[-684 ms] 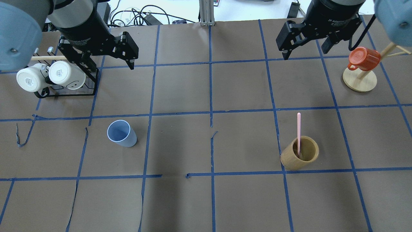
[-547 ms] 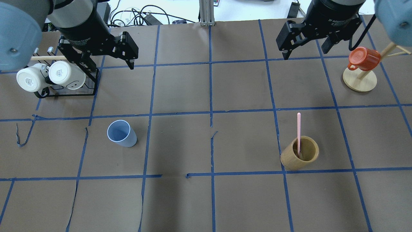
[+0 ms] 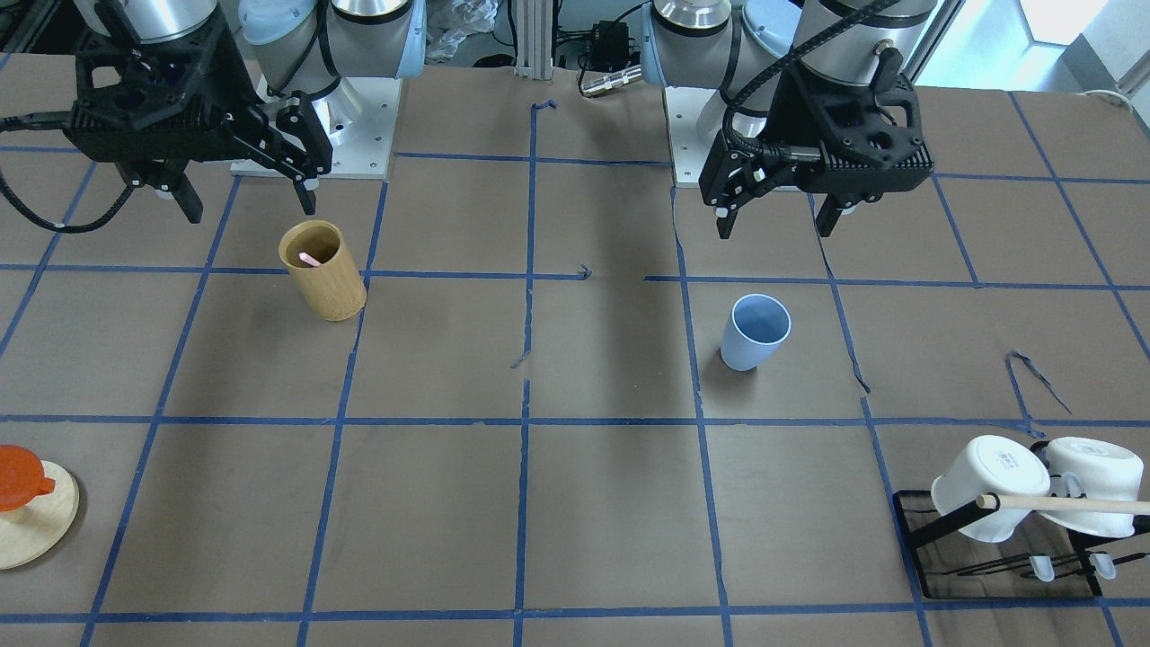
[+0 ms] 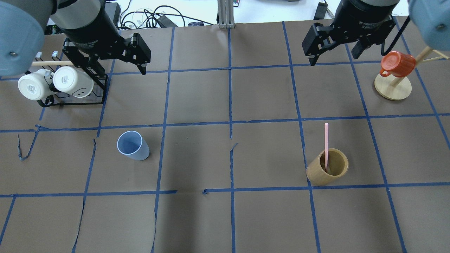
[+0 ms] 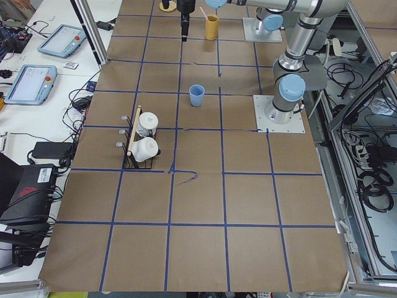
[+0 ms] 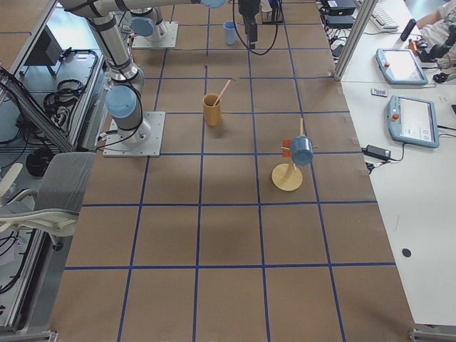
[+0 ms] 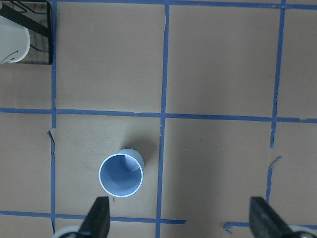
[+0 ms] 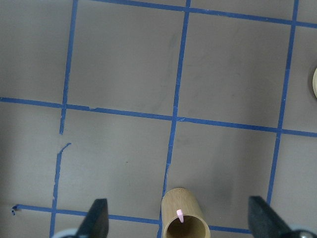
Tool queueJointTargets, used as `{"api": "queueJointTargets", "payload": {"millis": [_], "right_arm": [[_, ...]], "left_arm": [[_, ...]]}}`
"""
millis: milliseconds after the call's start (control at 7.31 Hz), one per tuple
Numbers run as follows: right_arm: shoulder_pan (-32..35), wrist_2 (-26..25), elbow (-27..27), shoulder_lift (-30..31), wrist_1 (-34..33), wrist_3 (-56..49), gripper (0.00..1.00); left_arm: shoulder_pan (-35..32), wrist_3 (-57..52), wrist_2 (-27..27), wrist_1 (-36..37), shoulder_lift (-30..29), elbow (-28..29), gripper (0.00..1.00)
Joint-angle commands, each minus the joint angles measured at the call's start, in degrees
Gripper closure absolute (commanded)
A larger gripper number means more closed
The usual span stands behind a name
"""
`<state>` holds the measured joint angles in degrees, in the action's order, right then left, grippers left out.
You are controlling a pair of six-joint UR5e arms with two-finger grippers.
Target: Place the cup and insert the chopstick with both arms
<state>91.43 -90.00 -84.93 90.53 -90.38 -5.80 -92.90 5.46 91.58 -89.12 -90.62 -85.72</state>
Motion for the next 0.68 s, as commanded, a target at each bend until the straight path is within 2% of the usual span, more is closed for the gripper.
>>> {"api": "queueJointTargets", "payload": {"millis": [0, 137, 547], "right_arm": [[0.0, -0.7, -0.8, 0.2, 0.5, -1.2, 0.0], [-0.2, -0.3, -1.7, 0.4, 0.1, -4.7, 0.0], [-0.3, -0.5, -2.1, 0.7, 1.1, -4.7, 0.0]], "left_arm": [[-0.1, 0.0, 0.0, 0.0, 0.0, 0.0, 0.0], [0.0, 0.1, 0.0, 0.0, 0.0, 0.0, 0.0], [0.0, 0.0, 0.0, 0.0, 0.0, 0.0, 0.0]]}}
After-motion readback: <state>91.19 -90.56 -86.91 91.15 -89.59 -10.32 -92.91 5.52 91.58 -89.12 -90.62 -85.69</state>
